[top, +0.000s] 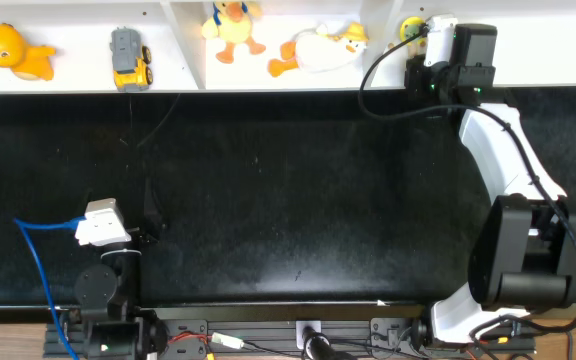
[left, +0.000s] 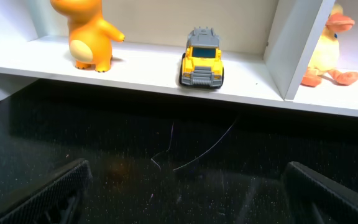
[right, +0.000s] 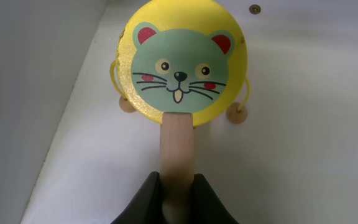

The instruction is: Store Toys

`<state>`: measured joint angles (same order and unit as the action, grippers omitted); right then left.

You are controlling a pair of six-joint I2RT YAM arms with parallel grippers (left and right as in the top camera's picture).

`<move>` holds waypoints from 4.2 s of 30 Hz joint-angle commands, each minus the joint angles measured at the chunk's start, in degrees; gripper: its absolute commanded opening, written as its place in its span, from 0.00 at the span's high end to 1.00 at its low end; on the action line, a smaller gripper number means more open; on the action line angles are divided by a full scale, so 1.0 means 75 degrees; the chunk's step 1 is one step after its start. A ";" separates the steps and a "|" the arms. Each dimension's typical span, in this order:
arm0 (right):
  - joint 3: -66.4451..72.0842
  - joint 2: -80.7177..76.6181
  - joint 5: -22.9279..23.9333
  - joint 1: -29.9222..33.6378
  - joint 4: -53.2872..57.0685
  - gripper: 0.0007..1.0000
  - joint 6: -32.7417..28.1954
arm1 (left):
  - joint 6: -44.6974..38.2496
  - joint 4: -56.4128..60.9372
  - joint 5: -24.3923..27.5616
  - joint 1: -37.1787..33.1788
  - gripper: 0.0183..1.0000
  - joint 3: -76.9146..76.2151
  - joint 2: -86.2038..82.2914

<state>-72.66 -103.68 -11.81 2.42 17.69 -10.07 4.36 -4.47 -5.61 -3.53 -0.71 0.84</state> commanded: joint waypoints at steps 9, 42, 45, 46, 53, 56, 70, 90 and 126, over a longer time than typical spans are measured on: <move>-0.0006 -0.0017 -0.0032 -0.0017 0.0577 0.00 0.0606 | 0.0026 0.0012 0.0047 -0.0079 0.00 0.0032 -0.0090; -0.0032 0.3789 0.1655 0.2305 0.6178 0.00 0.6543 | 0.0026 0.0012 0.0050 -0.0079 0.00 0.0032 -0.0090; -0.0032 0.3532 0.1731 0.3270 0.6537 0.00 0.6543 | 0.0026 0.0012 0.0047 -0.0079 0.00 0.0032 -0.0090; -0.0032 0.3459 0.1807 0.3529 0.6621 0.00 0.6534 | 0.0026 0.0012 0.0047 -0.0079 0.00 0.0032 -0.0090; -0.0029 0.2801 0.2358 0.5004 0.6706 0.00 0.6027 | 0.0026 0.0012 0.0047 -0.0079 0.00 0.0032 -0.0090; -0.0029 0.2369 0.2422 0.5301 0.6679 0.00 0.5814 | 0.0026 0.0012 0.0050 -0.0079 0.00 0.0032 -0.0090; -0.0023 0.0912 0.2911 0.5362 0.5945 0.00 0.5715 | 0.0026 0.0012 0.0050 -0.0079 0.00 0.0032 -0.0090; 0.0551 0.0860 0.3456 0.4543 0.5027 0.00 0.6344 | 0.0026 0.0012 0.0047 -0.0079 0.00 0.0032 -0.0090; 0.1542 0.0152 0.3535 0.4494 0.3602 0.03 0.6289 | 0.0026 0.0012 0.0047 -0.0079 0.00 0.0032 -0.0090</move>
<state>-61.39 -101.23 13.93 36.36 44.97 37.08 4.36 -4.45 -5.61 -3.53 -0.71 0.84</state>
